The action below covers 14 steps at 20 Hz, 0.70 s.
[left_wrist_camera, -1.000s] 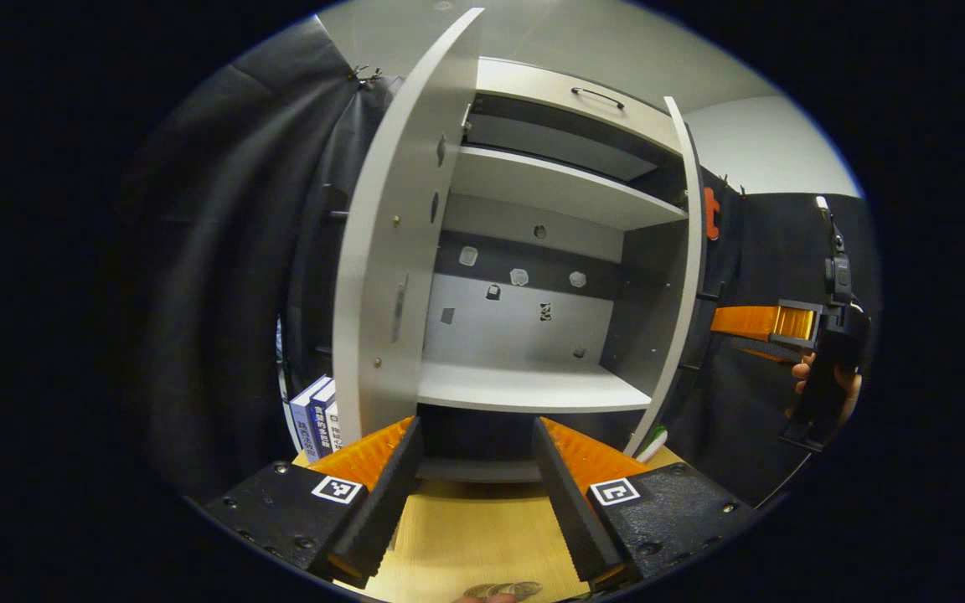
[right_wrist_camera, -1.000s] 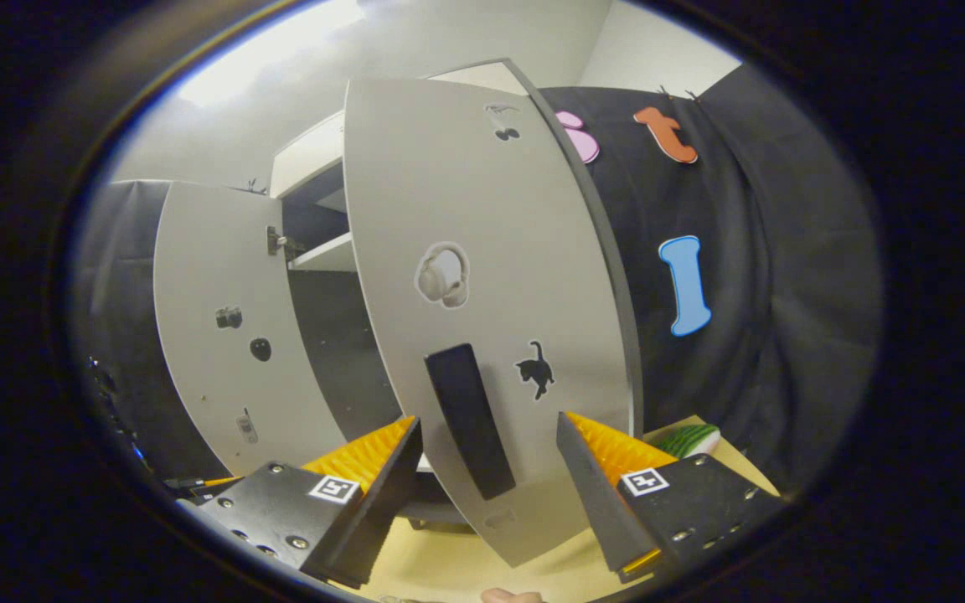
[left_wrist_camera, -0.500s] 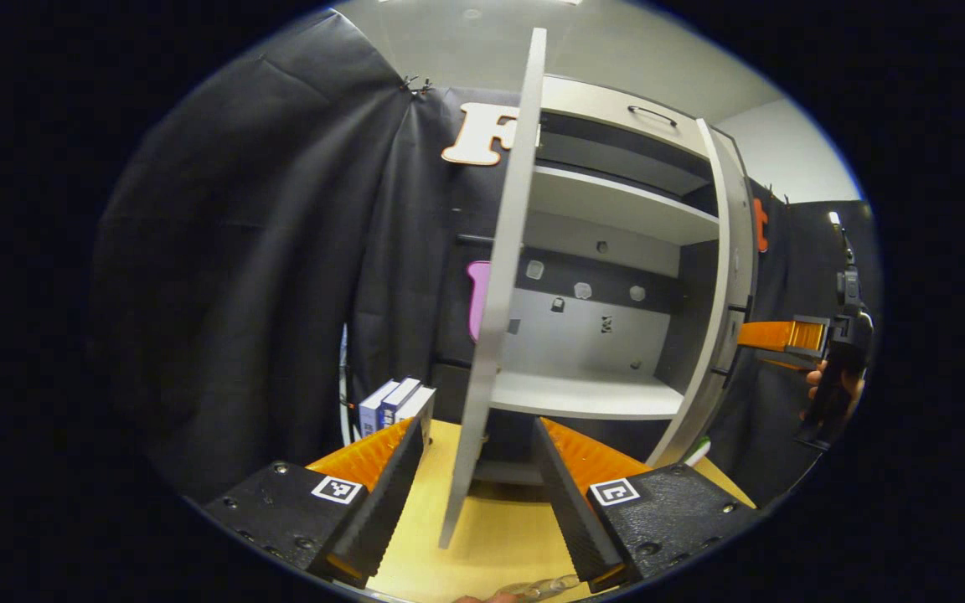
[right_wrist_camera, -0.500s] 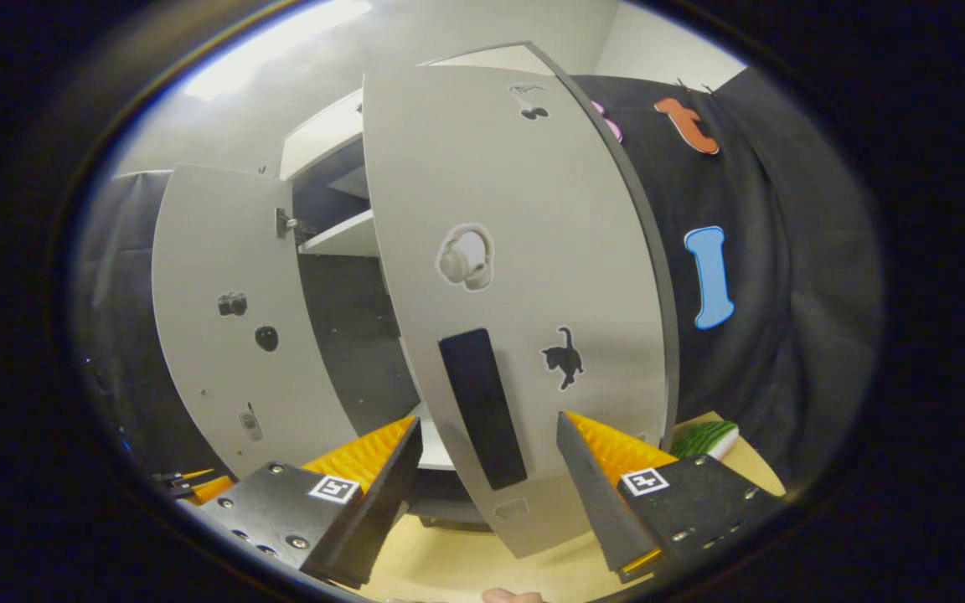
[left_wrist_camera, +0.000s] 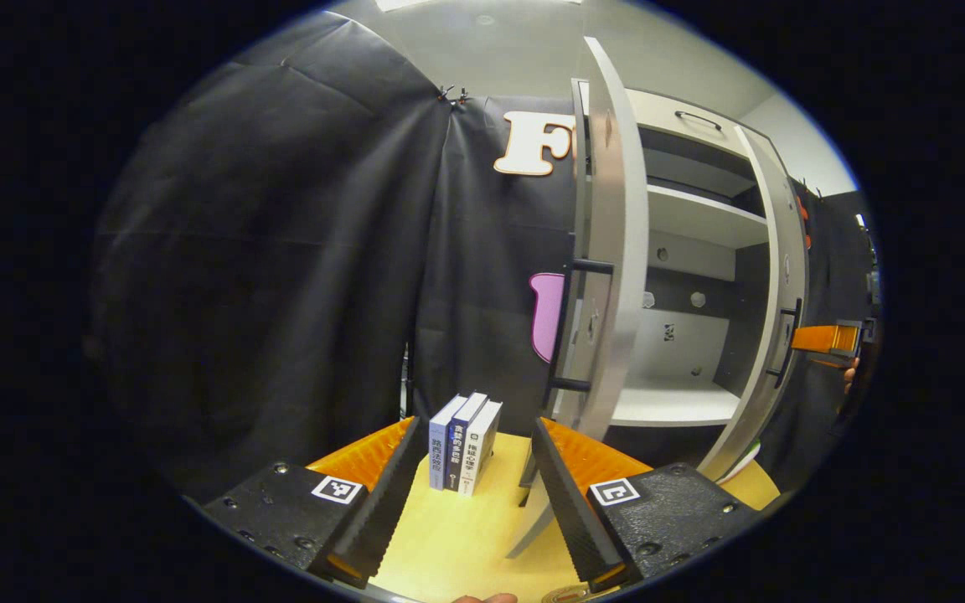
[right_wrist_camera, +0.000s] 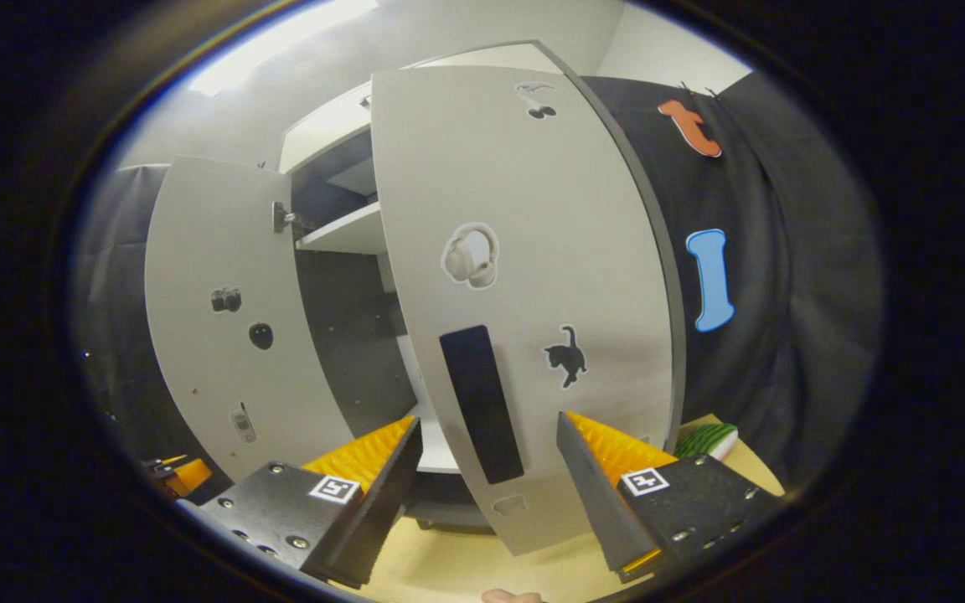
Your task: Grasp the bottle in the cabinet with the left hand and place it on the coaster, then close the right door with the right hand and the left door with the left hand.
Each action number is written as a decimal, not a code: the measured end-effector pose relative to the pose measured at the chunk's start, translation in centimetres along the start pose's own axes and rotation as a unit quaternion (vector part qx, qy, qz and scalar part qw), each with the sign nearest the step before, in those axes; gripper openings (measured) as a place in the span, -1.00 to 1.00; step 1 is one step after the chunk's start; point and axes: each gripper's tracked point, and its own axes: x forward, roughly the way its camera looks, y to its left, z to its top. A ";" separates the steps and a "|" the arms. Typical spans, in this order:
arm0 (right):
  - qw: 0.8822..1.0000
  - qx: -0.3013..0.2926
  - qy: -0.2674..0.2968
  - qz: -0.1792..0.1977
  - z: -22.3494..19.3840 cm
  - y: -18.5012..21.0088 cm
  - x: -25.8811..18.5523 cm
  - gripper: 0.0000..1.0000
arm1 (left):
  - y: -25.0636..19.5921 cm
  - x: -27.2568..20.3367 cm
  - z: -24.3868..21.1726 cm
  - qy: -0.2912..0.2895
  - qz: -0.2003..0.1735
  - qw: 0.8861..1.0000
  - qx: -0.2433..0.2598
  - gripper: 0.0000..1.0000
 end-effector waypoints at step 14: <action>0.999 -0.016 0.003 -0.027 -1.1 -1.5 -1.0 0.95 | -3.2 3.0 -0.2 0.010 -0.054 0.998 0.038 0.67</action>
